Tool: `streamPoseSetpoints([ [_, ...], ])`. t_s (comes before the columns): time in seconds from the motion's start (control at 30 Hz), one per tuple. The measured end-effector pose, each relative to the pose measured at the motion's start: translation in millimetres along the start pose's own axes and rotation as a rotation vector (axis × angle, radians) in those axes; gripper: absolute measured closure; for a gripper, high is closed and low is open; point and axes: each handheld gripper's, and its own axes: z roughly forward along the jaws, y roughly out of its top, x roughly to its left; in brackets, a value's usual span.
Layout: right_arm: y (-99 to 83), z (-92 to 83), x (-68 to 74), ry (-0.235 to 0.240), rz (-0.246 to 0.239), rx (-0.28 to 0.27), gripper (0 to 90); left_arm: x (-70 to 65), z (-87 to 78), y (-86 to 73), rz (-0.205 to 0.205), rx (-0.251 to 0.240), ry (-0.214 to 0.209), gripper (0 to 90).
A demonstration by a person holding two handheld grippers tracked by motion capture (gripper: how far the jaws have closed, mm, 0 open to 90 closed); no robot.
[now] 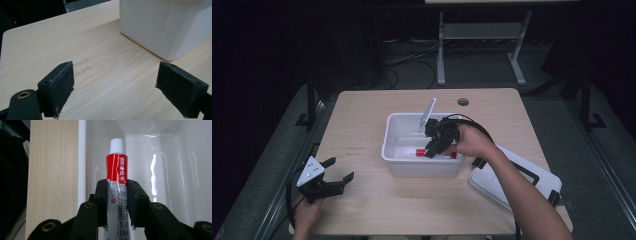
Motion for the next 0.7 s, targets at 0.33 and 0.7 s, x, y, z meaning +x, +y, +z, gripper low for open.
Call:
streamPoseSetpoints([
  [0.33, -2.0, 10.1, -3.4, 0.015, 0.007, 0.000, 71.3, -0.6, 0.4, 0.4, 0.008, 0.008, -0.003, 13.8],
  [0.7, -3.9, 17.3, -5.6, 0.025, 0.020, 0.007, 71.3, -0.6, 0.6, 0.3, 0.007, 0.008, -0.005, 13.8],
])
